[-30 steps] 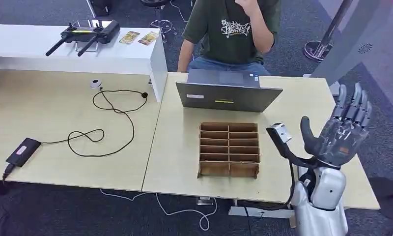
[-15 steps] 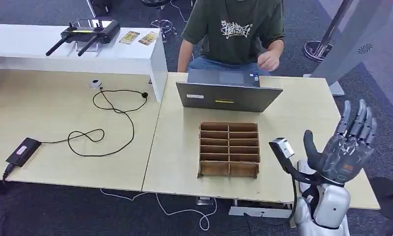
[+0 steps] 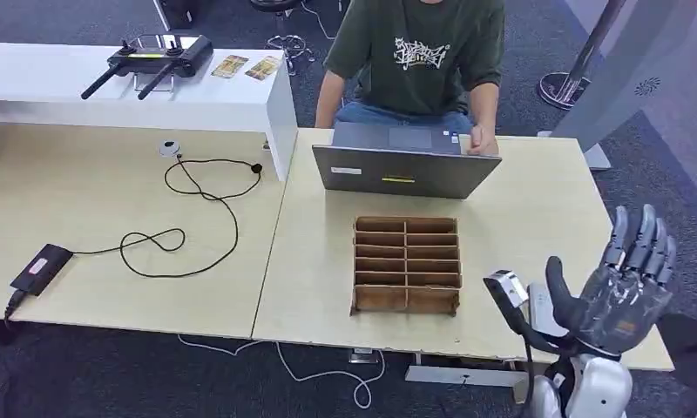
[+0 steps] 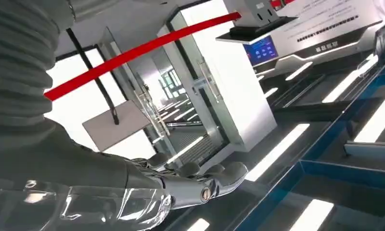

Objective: Pass the card to the sensor for recognition and then transmit it.

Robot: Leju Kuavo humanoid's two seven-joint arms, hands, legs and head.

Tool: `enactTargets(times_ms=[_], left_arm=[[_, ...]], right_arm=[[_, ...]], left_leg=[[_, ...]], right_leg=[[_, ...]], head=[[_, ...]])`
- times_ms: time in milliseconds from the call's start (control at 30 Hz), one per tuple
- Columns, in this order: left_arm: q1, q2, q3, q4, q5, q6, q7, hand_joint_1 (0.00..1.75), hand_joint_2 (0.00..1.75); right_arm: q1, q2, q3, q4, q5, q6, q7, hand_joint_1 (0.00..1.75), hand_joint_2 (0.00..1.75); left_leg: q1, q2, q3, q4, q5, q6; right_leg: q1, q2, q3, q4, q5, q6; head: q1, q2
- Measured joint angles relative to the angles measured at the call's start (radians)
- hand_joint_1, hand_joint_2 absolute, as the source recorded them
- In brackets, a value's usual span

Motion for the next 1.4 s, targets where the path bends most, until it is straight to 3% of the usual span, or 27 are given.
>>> enactTargets(times_ms=[467, 1067, 1400], left_arm=[[0.005, 0.002, 0.01, 0.0, 0.008, -0.003, 0.0, 0.0, 0.0], [0.007, 0.003, 0.025, 0.0, 0.01, -0.006, 0.0, 0.0, 0.0], [0.007, 0.007, 0.026, 0.0, 0.0, -0.027, 0.005, 0.0, 0.0]], right_arm=[[0.1, 0.012, -0.035, -0.045, 0.0, 0.04, -0.001, 0.0, 1.75], [0.191, 0.069, -0.037, -0.099, 0.0, 0.09, -0.005, 0.0, 1.75], [0.22, 0.056, 0.031, -0.101, 0.0, 0.223, 0.112, 0.0, 1.75]], left_leg=[[0.0, 0.0, 0.0, 0.0, 0.0, 0.0], [0.0, 0.0, 0.0, 0.0, 0.0, 0.0], [0.0, 0.0, 0.0, 0.0, -0.001, 0.0]], right_leg=[[0.0, 0.0, 0.0, 0.0, 0.0, 0.0], [0.0, 0.0, 0.0, 0.0, -0.001, 0.0], [0.0, 0.0, 0.0, 0.0, -0.001, 0.0]], head=[[0.0, 0.0], [0.0, 0.0], [0.0, 0.0]])
